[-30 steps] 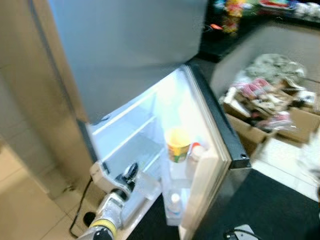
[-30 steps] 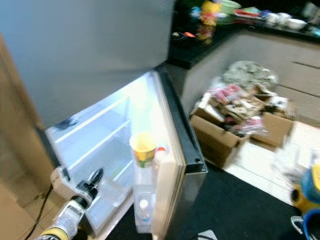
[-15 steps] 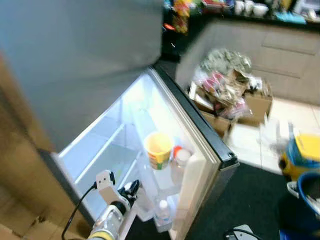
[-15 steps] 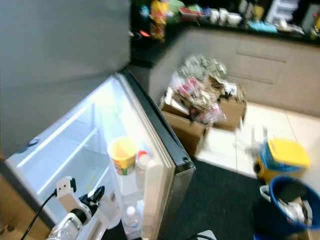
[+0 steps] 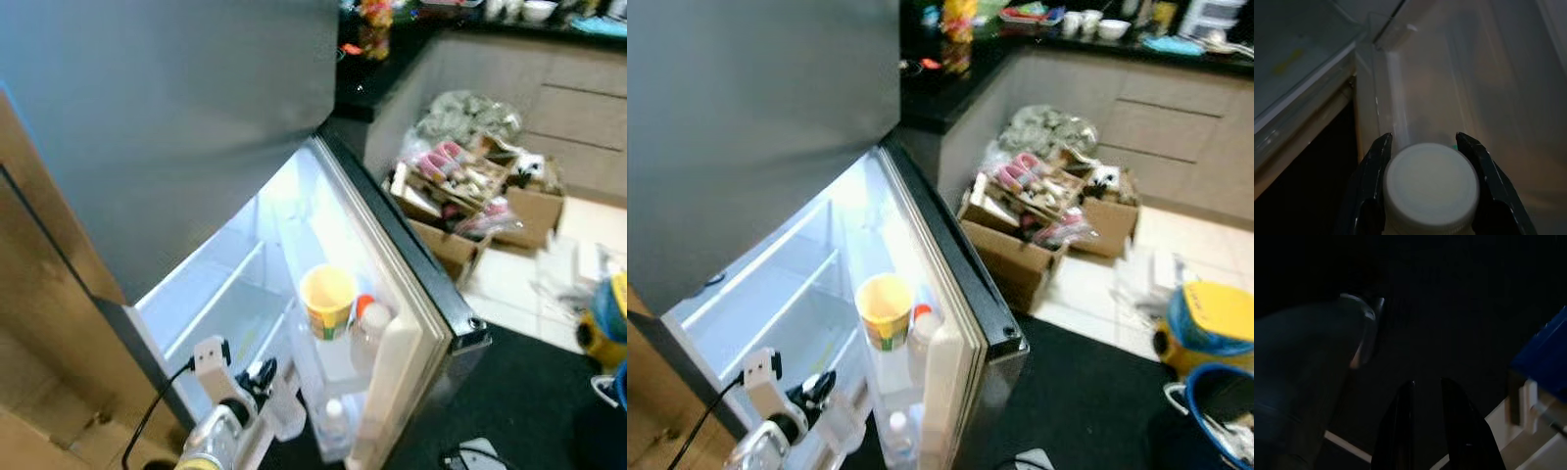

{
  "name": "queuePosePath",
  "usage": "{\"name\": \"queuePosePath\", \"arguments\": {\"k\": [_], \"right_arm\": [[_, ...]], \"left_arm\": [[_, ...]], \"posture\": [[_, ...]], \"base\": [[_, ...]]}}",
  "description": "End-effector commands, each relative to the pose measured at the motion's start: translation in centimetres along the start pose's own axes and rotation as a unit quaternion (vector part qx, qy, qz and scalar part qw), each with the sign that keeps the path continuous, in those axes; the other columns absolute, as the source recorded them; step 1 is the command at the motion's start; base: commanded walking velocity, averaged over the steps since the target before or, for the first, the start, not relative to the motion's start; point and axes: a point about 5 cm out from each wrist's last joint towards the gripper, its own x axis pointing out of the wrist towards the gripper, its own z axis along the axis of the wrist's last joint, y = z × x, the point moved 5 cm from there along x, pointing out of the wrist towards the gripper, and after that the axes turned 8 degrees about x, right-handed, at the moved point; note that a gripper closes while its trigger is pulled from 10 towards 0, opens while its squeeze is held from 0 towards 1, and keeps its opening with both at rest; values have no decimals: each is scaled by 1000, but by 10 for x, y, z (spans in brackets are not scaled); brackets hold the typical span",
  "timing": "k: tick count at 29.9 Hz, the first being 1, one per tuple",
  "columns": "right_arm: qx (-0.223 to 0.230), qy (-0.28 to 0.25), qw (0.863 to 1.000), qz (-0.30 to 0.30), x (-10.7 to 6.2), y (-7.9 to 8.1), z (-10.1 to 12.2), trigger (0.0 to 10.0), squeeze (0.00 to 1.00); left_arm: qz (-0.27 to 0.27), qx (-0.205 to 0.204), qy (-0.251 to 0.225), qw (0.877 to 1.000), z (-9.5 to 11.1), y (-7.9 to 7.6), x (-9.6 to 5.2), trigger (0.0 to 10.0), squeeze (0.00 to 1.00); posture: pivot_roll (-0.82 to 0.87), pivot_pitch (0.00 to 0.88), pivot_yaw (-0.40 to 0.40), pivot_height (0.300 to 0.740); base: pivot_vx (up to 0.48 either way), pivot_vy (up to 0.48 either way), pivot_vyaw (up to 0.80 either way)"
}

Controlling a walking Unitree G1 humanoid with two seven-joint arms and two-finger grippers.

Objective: Restocking fridge

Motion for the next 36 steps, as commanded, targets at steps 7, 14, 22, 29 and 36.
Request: {"name": "queuePosePath", "arguments": {"k": [7,14,22,29,36], "right_arm": [[6,6,1000,-5,-1,-4,-6,10000,0],[7,6,1000,-3,-1,-3,-6,10000,0],[-3,9,1000,-3,-1,-3,-6,10000,0],[-6,9,1000,-2,-1,-3,-7,10000,0],[-9,10,1000,-1,-1,-3,-7,10000,0]], "left_arm": [[-13,13,-7,1000,6,-9,6,10000,0],[-11,16,3,1000,-1,-8,3,10000,0],[-14,7,-8,1000,4,-6,3,10000,0],[3,-11,-21,1000,9,0,2,10000,0],[41,-25,-40,998,17,19,-4,10000,0]], "posture": [[-32,0,2,740],[-34,0,5,740],[-31,0,3,740],[-31,0,5,740],[-30,0,5,740]], "base": [[0,0,0],[0,0,0],[0,-428,0],[0,0,0],[0,0,0]]}}
